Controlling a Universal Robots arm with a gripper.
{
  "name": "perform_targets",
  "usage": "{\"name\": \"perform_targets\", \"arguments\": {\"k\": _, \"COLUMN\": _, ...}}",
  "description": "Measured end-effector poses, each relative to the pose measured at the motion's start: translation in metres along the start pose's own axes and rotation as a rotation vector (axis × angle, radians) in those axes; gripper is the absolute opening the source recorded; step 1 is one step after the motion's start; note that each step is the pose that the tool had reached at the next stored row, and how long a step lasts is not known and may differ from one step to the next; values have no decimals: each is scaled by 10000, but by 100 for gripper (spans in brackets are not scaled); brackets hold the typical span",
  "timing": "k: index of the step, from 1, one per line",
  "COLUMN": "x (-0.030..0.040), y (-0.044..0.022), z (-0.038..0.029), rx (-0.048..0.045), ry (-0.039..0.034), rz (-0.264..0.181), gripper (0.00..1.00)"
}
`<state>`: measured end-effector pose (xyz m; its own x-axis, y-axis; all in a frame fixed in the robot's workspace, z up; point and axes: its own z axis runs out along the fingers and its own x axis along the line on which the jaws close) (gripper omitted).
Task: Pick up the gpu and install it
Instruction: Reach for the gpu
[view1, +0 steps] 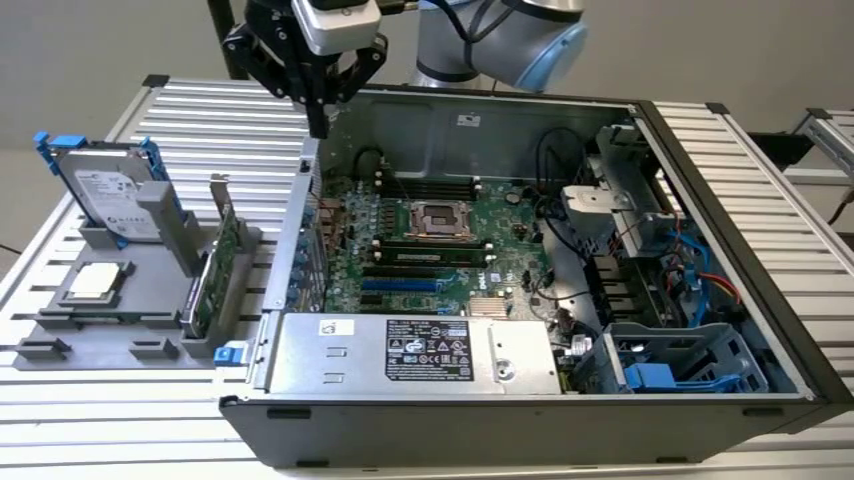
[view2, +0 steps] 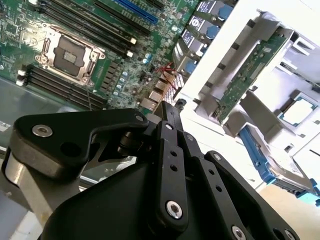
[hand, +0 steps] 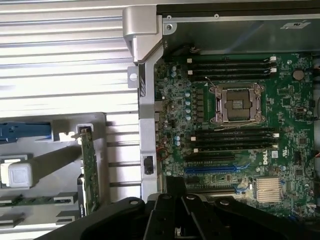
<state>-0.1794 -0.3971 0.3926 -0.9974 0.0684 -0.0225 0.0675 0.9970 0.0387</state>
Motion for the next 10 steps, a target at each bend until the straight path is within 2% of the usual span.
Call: {"name": "perform_targets", "arguments": {"k": 10, "x": 166, "y": -11, "z": -4, "rx": 0, "ry": 0, "rz": 0, "gripper": 0}}
